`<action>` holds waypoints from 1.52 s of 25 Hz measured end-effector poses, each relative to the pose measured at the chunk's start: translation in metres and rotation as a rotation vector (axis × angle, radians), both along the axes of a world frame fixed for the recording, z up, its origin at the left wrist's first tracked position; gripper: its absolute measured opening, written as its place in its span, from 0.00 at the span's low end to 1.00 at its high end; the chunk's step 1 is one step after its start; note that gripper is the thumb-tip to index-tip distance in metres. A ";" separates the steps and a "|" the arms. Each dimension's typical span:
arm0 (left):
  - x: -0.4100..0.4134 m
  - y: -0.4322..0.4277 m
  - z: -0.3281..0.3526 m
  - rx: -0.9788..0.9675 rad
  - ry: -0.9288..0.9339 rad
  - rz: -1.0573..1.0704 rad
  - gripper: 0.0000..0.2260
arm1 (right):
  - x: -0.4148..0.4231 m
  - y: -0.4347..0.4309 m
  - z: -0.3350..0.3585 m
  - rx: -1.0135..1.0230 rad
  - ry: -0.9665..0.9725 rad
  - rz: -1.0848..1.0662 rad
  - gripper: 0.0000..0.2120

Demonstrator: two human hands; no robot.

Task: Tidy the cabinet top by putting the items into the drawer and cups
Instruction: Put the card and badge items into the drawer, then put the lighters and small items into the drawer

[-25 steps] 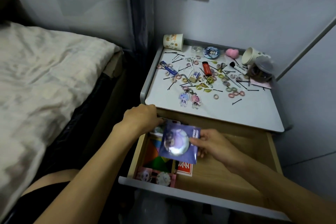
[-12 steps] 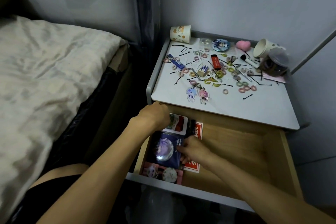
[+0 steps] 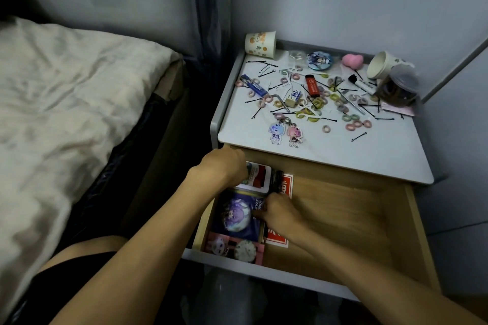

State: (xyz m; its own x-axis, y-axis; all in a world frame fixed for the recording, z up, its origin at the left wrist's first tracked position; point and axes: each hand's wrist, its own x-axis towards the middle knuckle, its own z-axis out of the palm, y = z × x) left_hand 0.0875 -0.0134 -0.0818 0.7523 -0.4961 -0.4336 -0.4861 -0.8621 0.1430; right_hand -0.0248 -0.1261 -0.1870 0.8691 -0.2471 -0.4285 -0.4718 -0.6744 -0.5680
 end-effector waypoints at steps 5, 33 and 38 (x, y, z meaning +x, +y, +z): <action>0.000 0.000 0.000 0.007 -0.002 -0.003 0.12 | 0.001 0.000 0.000 -0.014 -0.023 -0.010 0.09; 0.048 -0.054 0.049 -0.905 -0.006 0.437 0.07 | 0.064 -0.139 0.132 -0.266 -0.463 -0.149 0.06; 0.110 -0.099 0.027 -0.434 -0.328 0.347 0.16 | 0.151 -0.178 0.128 -0.398 -0.430 -0.093 0.14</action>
